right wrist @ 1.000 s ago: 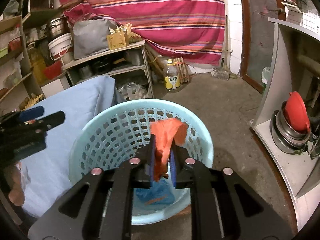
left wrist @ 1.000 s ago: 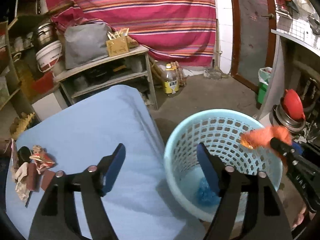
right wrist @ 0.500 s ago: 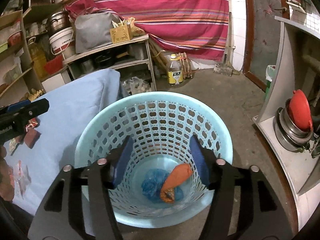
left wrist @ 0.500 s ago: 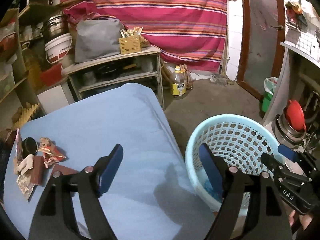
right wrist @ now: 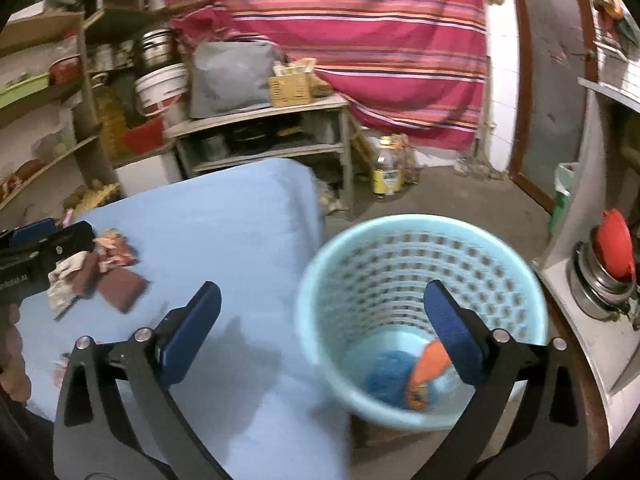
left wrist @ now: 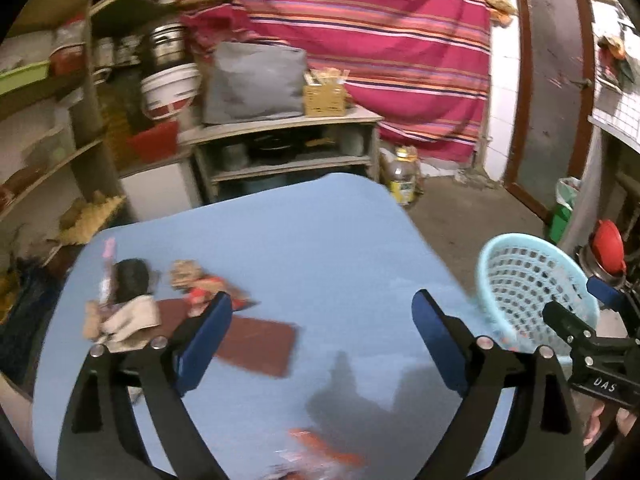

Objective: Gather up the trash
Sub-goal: 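Grasp the clear printed plastic wrapper on the table with the right tool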

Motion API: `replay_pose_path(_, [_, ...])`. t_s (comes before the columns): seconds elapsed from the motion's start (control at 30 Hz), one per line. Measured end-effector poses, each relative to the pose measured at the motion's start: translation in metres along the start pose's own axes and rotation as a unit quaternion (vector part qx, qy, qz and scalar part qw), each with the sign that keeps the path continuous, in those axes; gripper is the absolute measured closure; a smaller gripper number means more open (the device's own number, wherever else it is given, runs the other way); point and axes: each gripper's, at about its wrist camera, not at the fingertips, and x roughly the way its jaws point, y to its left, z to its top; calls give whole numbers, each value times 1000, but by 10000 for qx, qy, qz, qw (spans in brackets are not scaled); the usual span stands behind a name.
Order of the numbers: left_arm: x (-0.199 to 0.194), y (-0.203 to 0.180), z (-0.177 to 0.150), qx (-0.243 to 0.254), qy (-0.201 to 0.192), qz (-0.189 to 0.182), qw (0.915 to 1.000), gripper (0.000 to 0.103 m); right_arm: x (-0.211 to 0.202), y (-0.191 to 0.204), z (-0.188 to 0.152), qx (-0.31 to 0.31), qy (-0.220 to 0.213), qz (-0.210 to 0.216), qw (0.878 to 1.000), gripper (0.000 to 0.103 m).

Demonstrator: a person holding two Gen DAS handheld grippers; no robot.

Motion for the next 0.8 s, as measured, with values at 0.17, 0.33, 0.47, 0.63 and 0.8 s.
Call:
replay_pose_path(0.17, [-11,67,-19,-206,24,352,9992,8,3,64,-13,-177,61,419,9989,4])
replay_pose_path(0.33, [-17,130,-51,-442,187,727,9962,8,10,126,-32,-589,247,723,9953,4])
replay_pose_path(0.47, [-18,172,-71,-673,283,882,9934,8,11,160,-47,-778,388,864,9925,4])
replay_pose_path(0.63, [-13,208,-92,-873,406,1037,9899,8,19,183,-71,-864,641,839,9907,4])
replay_pose_path(0.8, [-3,227,-108,-944,549,1117,9877,8,29,197,-84,-949,769,754,9896,4])
